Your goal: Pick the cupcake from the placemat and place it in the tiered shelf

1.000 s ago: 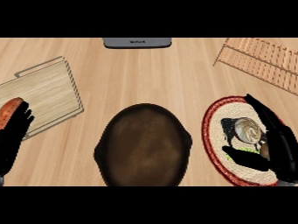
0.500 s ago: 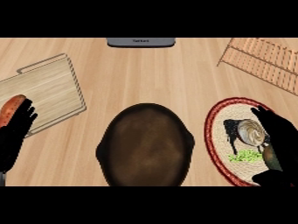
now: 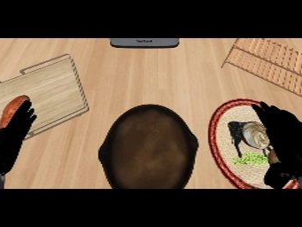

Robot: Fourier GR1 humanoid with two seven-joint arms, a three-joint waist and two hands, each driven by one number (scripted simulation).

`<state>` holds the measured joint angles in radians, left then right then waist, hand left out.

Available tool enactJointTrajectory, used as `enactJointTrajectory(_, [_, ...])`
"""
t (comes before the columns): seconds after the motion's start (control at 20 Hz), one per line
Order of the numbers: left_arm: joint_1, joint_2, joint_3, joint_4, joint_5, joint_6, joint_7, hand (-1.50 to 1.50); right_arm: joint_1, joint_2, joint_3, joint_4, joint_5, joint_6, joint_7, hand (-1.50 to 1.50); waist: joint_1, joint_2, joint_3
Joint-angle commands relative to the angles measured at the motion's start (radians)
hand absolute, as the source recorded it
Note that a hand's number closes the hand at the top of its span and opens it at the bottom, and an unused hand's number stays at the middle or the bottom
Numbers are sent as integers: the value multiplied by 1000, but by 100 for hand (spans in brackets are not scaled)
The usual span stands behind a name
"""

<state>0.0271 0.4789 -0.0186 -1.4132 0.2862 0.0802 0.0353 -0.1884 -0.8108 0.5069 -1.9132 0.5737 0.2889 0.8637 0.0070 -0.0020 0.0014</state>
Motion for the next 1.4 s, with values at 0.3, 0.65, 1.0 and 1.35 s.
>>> enactJointTrajectory(0.3, [20, -64, 19, -42, -43, -7, 63, 0, 15, 135, -29, 191, 164, 36, -116, -150, -2, 2, -1])
enactJointTrajectory(0.65, [13, -71, 58, -71, -85, -29, 93, 0, 10, 136, -175, 297, 213, 21, -303, -150, -3, 1, -1])
enactJointTrajectory(1.0, [-69, -120, 93, 102, -136, -67, 3, 0, 25, 223, -188, 421, 344, -54, -416, -150, -8, 2, -1])
enactJointTrajectory(1.35, [-13, -113, 138, -13, -123, -127, 67, 0, 1, 310, -244, 578, 410, -66, -498, -150, -3, 2, -1])
